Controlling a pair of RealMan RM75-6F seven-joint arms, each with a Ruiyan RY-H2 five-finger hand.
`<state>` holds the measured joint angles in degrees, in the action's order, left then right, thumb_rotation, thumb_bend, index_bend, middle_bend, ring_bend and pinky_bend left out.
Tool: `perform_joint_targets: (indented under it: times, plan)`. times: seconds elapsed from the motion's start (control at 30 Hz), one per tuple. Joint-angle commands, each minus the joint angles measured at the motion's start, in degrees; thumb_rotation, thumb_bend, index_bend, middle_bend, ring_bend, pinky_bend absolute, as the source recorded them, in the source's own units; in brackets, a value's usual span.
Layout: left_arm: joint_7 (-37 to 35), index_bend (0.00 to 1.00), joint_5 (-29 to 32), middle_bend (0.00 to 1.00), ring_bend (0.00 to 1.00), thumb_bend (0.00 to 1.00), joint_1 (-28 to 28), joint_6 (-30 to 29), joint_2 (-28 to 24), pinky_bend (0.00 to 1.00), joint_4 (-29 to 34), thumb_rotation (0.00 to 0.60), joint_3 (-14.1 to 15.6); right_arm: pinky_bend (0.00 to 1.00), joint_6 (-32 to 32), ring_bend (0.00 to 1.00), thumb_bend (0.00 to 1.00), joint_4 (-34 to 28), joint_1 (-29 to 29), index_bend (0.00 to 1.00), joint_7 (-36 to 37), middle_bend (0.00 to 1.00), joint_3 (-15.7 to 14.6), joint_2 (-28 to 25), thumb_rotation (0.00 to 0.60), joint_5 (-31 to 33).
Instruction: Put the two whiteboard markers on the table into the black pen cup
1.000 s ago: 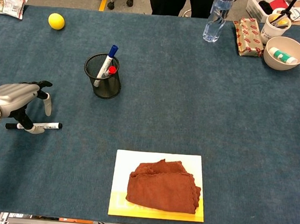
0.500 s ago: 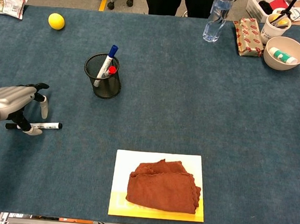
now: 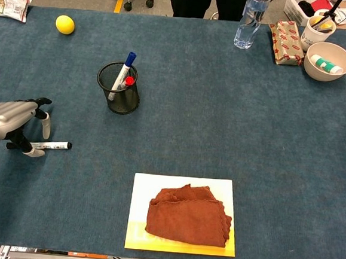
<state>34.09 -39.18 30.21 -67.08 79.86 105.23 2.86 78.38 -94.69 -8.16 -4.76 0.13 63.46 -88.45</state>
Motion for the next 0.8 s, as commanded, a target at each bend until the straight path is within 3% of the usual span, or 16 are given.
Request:
perform_joint_targets:
  times: [0.03, 0.6, 0.8]
  plan:
    - [-0.11, 0.53, -0.05, 0.00, 0.00, 0.17, -0.10, 0.11, 0.07, 0.00, -0.16, 0.600, -0.07, 0.40, 0.05, 0.27, 0.00, -0.03, 0.01, 0.40, 0.01, 0.36, 0.00, -0.01, 0.600, -0.06]
    - [-0.70, 0.58, -0.17, 0.00, 0.00, 0.19, -1.10, 0.90, 0.16, 0.00, -1.64, 0.600, -0.17, 0.40, 0.42, 0.27, 0.00, -0.17, 0.11, 0.40, 0.14, 0.36, 0.07, -0.11, 0.600, -0.22]
    - [-0.91, 0.59, -0.17, 0.00, 0.00, 0.25, -1.37, 1.29, 0.25, 0.00, -2.25, 0.600, -0.21, 0.40, 0.50, 0.27, 0.00, -0.22, 0.14, 0.40, 0.18, 0.36, 0.09, -0.16, 0.600, -0.25]
